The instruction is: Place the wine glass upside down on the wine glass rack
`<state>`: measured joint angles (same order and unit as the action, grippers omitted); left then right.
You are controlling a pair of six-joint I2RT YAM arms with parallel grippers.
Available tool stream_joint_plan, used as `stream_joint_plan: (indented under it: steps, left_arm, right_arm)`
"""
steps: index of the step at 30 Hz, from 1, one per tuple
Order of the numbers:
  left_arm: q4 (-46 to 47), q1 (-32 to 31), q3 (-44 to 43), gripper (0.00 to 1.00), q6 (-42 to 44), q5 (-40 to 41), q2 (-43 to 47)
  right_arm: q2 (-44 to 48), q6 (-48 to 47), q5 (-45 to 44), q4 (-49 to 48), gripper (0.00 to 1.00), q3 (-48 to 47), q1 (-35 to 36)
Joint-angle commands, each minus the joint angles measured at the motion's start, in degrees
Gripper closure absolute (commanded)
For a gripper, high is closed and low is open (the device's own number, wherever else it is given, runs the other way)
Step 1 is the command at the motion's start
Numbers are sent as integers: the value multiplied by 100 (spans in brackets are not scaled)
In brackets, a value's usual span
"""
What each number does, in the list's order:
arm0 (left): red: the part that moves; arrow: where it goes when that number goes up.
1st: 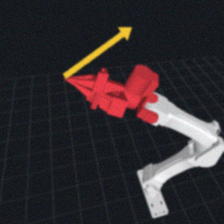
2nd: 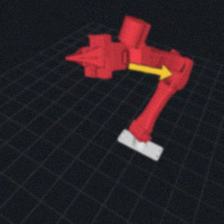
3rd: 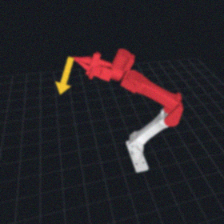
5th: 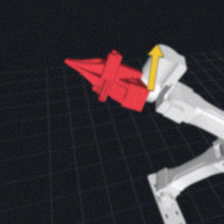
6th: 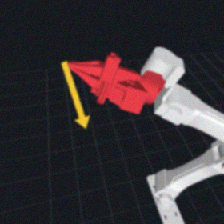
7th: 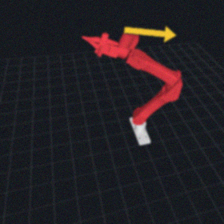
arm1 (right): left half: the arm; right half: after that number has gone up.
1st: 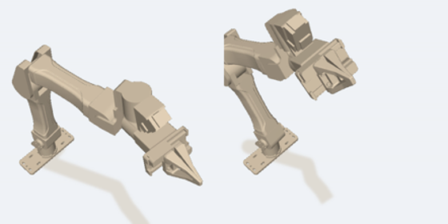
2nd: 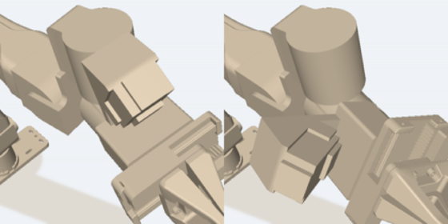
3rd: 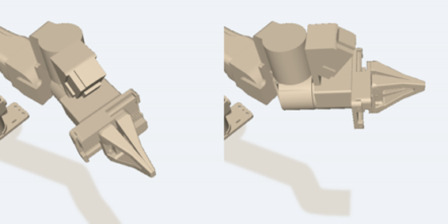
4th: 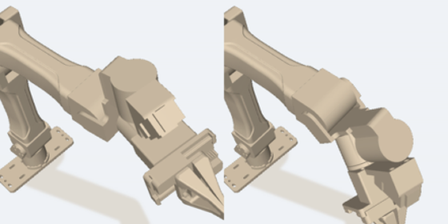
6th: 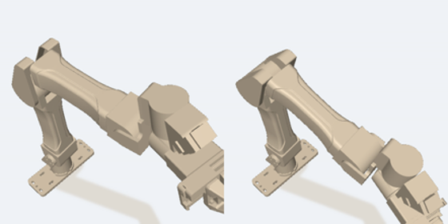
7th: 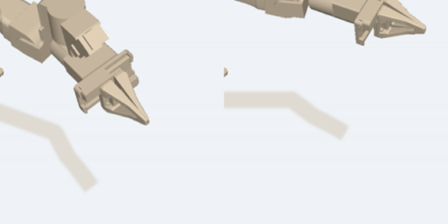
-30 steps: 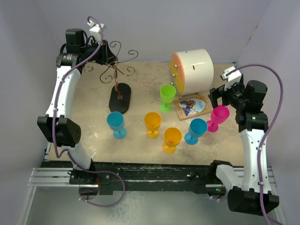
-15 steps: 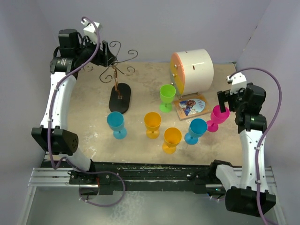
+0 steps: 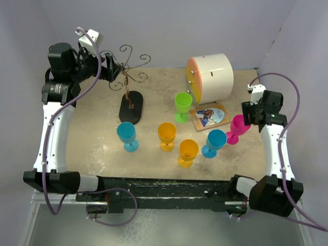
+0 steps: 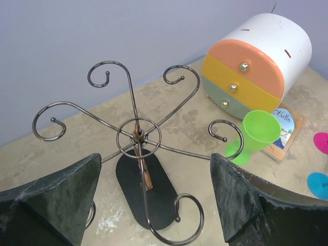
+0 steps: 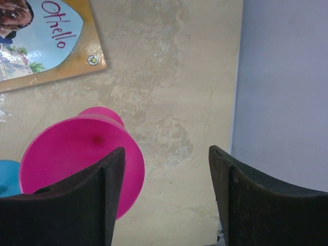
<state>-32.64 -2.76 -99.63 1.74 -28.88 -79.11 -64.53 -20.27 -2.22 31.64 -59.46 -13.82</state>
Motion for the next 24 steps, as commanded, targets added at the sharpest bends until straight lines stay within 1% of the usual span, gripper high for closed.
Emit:
stream_joint_plan:
  steps: [1, 12, 15, 19, 23, 24]
  left_arm:
    - [509, -14, 316, 10, 128, 76, 448]
    - [567, -14, 584, 9, 223, 69, 719]
    - [567, -14, 615, 9, 239, 77, 721]
    - [566, -14, 622, 8, 275, 92, 724]
    - [558, -14, 626, 8, 307, 123, 748]
    - [553, -14, 634, 8, 336, 140, 749]
  right_arm:
    - [-124, 236, 88, 260, 35, -188, -75]
    - [-639, 239, 612, 435, 61, -327, -102]
    - [-702, 226, 694, 472, 71, -382, -107]
    - [-633, 180, 819, 487, 81, -466, -103]
    - [-471, 120, 824, 617, 98, -626, -108]
    - [-427, 72, 834, 644, 100, -729, -110]
